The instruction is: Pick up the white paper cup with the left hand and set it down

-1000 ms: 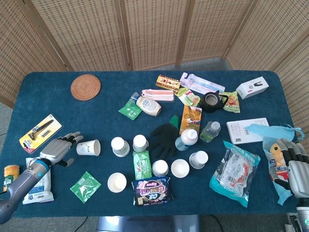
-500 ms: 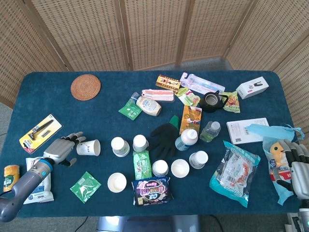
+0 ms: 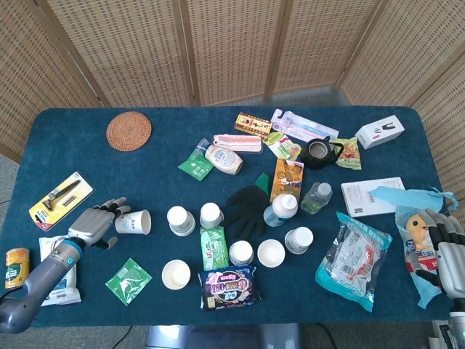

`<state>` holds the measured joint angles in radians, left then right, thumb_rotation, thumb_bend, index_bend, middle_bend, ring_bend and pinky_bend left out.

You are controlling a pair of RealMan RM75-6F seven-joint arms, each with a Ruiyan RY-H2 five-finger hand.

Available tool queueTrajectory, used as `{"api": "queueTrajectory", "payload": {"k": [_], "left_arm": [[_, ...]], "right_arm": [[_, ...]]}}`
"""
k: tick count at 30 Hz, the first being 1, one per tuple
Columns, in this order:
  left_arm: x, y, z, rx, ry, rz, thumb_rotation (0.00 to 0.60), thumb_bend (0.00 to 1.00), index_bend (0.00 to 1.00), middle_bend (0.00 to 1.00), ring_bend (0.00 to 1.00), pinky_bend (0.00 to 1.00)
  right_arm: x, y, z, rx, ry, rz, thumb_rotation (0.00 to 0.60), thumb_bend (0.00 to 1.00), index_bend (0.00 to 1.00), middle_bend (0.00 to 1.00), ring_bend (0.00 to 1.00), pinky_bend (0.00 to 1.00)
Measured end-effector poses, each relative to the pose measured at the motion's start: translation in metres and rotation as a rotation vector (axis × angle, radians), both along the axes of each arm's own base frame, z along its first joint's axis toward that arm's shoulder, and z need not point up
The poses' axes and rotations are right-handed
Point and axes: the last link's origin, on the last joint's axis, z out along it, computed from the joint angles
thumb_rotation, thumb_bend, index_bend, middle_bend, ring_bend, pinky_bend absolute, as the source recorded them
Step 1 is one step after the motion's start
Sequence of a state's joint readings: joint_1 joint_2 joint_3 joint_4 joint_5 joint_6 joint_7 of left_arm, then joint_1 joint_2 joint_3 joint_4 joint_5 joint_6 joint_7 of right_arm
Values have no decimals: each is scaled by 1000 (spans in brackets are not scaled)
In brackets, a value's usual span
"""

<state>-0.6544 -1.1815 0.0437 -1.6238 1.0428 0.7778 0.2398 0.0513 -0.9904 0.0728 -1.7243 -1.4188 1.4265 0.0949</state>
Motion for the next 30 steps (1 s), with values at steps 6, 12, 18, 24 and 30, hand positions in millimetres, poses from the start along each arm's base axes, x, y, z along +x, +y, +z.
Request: {"api": "queueTrajectory", "payload": {"k": [6,12,18,24,30], "left_arm": [[3,1,-6,32,3,-3,600,447,217,80,166,305],[7,0,-16,60,30,-17,600,447,301,137,238,387],[14,-1,-21,92,21,-21,600,457,332,160,247,396],[17,4,-10,128,27,-46,600,464,338,163,250,399],[19,10,10,162,121,-151,600,464,357,158,246,385]], "right_arm": [[-5,1,1,-4,-16,-4,600,494,0,0,0,0],[-8,1,3,-9,-44,13,600,495,0,0,0,0],[-9,5,5,-14,-57,26,600,495,0,0,0,0],[-8,8,7,-24,-56,27,600,495,0,0,0,0],[-6,8,7,-21,-56,31,600,496,0,0,0,0]]}}
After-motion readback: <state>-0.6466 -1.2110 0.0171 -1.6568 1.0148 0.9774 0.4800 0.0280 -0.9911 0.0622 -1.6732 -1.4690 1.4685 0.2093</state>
